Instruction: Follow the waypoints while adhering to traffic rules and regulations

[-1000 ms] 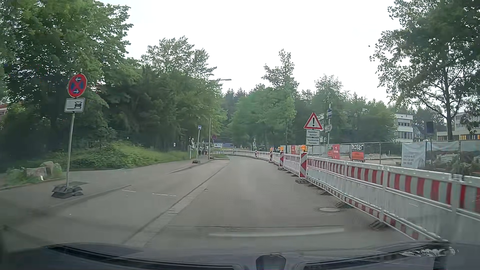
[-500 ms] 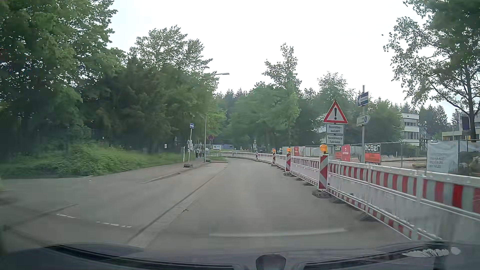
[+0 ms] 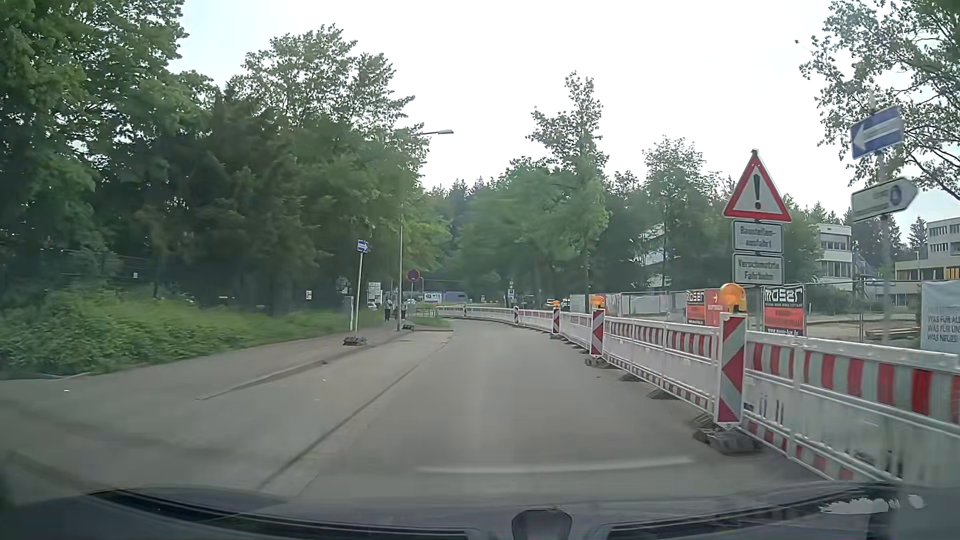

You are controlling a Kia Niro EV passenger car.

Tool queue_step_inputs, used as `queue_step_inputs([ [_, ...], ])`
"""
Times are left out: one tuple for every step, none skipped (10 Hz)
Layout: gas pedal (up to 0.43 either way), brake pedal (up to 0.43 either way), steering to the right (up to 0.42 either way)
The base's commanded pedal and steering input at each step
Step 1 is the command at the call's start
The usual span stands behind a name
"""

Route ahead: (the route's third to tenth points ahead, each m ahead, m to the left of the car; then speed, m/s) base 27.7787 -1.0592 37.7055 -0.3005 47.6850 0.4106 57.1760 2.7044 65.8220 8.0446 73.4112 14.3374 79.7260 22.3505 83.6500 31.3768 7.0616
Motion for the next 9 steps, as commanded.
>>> queue_step_inputs([
  [0.079,0.0,0.003],
  [0.079,0.0,0.007],
  [0.079,0.0,0.004],
  [0.079,0.0,0.0],
  [0.079,0.0,0.0],
  [0.079,0.0,0.002],
  [0.079,0.0,0.001],
  [0.079,0.0,0.001],
  [0.079,0.0,0.001],
])
